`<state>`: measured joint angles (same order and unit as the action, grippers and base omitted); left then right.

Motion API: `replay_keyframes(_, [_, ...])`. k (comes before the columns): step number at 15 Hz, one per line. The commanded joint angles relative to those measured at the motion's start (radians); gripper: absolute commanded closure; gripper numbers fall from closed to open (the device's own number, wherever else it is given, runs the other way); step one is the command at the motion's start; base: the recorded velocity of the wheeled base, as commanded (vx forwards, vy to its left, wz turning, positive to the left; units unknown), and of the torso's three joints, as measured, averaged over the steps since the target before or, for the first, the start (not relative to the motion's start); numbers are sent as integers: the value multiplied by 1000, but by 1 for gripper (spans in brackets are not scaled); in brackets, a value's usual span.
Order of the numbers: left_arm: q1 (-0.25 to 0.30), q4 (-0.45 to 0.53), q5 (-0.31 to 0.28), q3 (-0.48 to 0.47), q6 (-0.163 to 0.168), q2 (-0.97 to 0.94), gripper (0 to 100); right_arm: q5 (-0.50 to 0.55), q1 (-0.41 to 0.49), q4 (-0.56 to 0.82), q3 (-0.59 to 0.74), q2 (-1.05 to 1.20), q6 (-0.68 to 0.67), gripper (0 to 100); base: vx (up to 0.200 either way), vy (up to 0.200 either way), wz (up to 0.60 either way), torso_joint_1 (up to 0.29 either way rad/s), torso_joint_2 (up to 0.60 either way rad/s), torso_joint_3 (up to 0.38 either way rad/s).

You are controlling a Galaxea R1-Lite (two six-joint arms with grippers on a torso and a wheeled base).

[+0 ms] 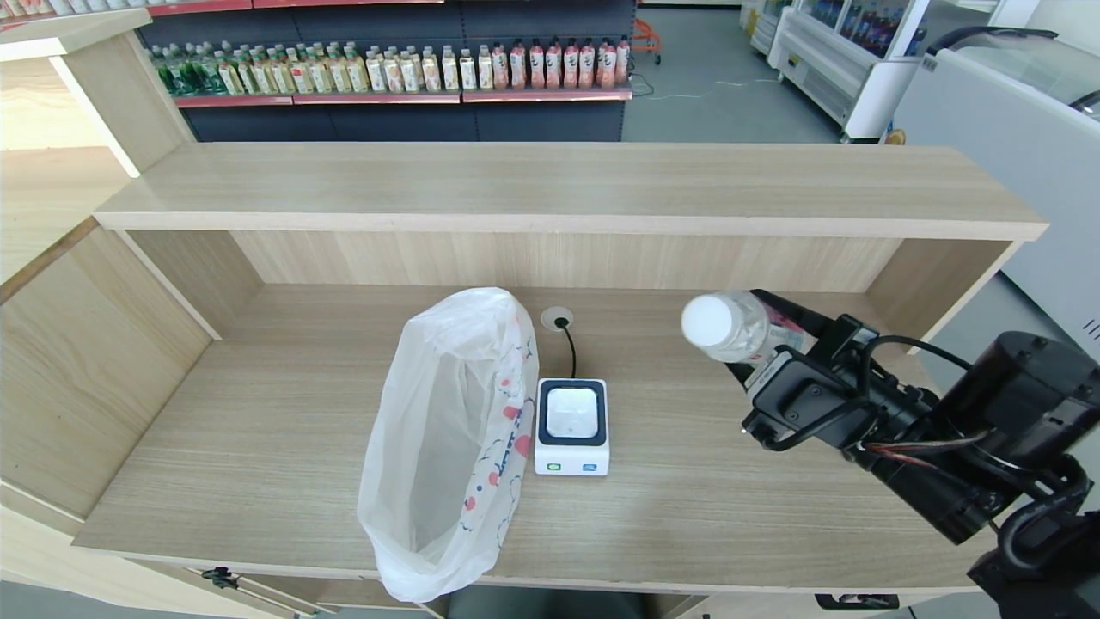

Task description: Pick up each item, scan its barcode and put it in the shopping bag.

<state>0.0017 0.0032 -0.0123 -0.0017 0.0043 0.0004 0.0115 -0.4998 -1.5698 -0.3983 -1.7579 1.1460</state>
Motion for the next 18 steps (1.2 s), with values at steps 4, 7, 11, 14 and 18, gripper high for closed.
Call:
replay_keyframes(4, [1, 0, 0, 0, 0, 0, 0, -4, -2, -1, -13, -2, 1, 100, 0, 200, 0, 10, 4, 0])
replay_keyframes(7, [0, 0, 0, 0, 0, 0, 0, -8, -3, -1, -17, -8, -2, 100, 0, 200, 0, -7, -2, 6])
replay_keyframes(11, [1, 0, 0, 0, -1, 0, 0, -10, 1, -1, -17, -22, -5, 100, 0, 200, 0, 1, 2, 1])
replay_keyframes(14, [1, 0, 0, 0, 0, 0, 0, -33, 14, -1, -19, -41, -6, 100, 0, 133, 0, 0, 2, 2])
replay_keyframes(18, [0, 0, 0, 0, 0, 0, 0, -51, 61, -1, 3, -43, -8, 100, 0, 0, 0, 0, 0, 0])
